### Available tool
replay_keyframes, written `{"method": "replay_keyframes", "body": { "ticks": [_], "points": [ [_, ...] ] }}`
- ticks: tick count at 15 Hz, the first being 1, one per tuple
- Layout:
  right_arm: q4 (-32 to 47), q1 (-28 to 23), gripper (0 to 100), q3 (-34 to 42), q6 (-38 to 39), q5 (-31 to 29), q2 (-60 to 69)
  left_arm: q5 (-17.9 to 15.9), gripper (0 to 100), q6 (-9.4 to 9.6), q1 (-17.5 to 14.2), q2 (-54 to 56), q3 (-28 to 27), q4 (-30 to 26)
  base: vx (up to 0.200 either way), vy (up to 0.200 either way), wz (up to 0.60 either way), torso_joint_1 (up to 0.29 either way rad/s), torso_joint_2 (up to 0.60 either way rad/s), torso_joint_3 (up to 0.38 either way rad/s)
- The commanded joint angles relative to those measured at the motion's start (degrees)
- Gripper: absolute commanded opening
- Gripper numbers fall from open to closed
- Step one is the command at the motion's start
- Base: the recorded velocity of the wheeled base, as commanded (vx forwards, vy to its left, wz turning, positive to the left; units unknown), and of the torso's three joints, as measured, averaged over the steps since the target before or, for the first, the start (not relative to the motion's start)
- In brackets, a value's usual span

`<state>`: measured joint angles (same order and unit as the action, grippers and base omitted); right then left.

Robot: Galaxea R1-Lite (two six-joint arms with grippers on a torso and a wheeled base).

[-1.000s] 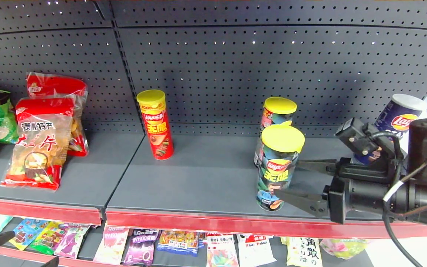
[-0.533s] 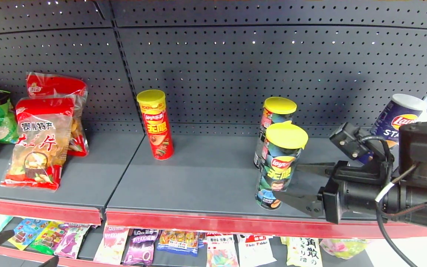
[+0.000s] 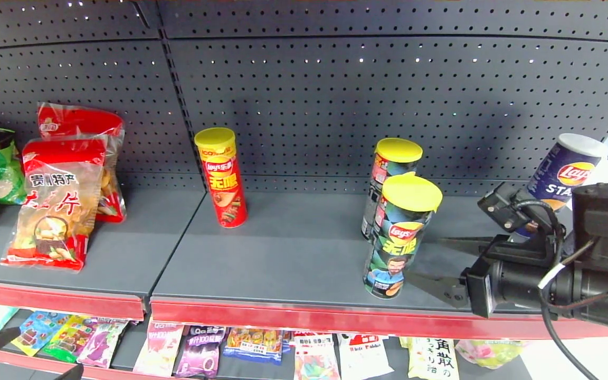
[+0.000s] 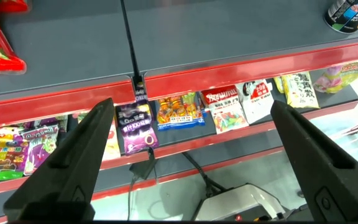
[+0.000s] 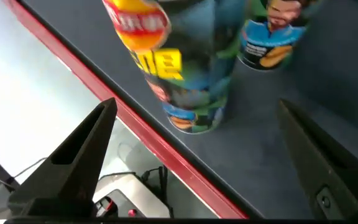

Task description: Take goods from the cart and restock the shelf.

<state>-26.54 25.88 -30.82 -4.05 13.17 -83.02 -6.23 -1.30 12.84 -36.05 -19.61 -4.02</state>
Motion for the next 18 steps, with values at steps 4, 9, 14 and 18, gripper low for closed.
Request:
{"method": "replay_keyframes", "body": {
  "ticks": [4, 9, 14, 18],
  "points": [
    [0.00, -2.24, 100, 7.79, -0.17, -4.29, 9.45, -0.10, 100, 0.25, 0.00, 0.01, 0.10, -0.02, 0.000, 0.000, 0.00, 0.000, 0.00, 0.000],
    [1.31, -1.97, 100, 10.69, -4.30, -21.08, 21.14, 0.16, 100, 0.95, 0.08, -0.08, 0.89, -0.11, 0.000, 0.000, 0.00, 0.000, 0.00, 0.000],
    [24.17, -4.96, 100, 8.49, -5.01, -25.12, 43.38, 0.60, 100, 3.24, 0.08, -1.22, -0.34, -0.02, 0.000, 0.000, 0.00, 0.000, 0.00, 0.000],
    [44.91, -15.07, 100, 3.75, -4.74, -25.56, 58.06, 0.69, 100, 5.87, 0.00, 0.28, -1.13, -0.11, 0.000, 0.000, 0.00, 0.000, 0.00, 0.000]
  ]
}}
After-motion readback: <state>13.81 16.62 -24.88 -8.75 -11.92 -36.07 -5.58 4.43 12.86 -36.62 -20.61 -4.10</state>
